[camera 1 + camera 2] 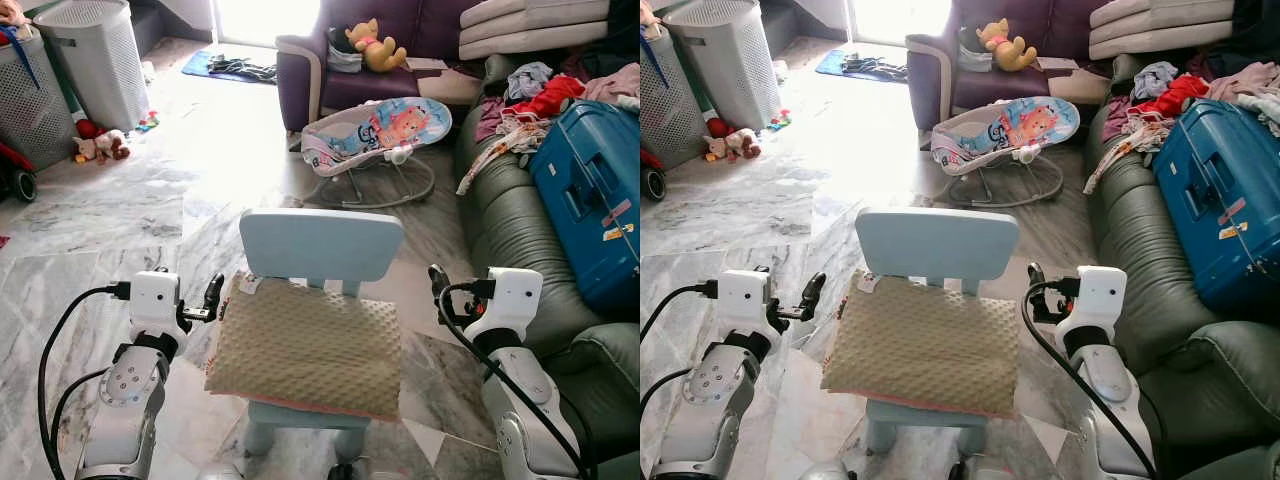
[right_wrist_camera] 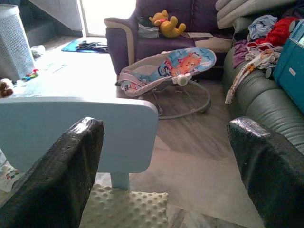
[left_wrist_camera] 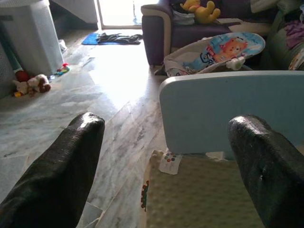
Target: Move the pillow to the sofa
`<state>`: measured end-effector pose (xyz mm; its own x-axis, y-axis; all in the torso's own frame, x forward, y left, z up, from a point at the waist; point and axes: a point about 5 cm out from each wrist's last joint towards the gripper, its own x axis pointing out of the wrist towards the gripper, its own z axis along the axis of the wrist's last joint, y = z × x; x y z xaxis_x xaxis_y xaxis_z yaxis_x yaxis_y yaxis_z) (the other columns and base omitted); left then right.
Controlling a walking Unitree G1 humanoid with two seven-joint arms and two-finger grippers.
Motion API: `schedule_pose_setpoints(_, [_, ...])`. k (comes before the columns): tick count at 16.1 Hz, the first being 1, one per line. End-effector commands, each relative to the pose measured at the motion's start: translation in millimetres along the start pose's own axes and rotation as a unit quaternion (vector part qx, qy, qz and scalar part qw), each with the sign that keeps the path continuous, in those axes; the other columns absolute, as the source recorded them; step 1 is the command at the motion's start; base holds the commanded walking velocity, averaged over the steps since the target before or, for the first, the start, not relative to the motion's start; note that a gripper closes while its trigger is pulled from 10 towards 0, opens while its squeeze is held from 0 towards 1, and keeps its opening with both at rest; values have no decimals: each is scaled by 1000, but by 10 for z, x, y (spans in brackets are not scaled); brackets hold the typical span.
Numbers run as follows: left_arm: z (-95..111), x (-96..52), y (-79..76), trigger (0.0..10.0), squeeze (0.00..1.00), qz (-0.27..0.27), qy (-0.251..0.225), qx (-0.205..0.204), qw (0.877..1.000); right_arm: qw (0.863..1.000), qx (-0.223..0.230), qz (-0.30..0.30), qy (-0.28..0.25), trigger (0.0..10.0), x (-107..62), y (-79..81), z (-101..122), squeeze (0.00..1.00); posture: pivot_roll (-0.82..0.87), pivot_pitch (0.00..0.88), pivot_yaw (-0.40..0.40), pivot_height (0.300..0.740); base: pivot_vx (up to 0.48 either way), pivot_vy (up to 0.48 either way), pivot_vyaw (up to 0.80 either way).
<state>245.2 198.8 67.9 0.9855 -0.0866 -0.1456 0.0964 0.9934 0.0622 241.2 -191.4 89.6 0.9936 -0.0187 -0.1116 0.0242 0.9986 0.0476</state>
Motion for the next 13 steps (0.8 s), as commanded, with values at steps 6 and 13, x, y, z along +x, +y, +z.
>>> schedule_pose_setpoints(6, [73,80,3,10000,0,-8,-8,7,1000,998,20,-60,-13,10000,-211,-104,43,0,-40,0,11,740,0,0,0])
schedule_pose_setpoints(13, [104,155,-34,10000,0,-5,-24,6,1000,988,-133,-75,-36,10000,-274,-371,-27,0,-43,0,16,736,0,0,0])
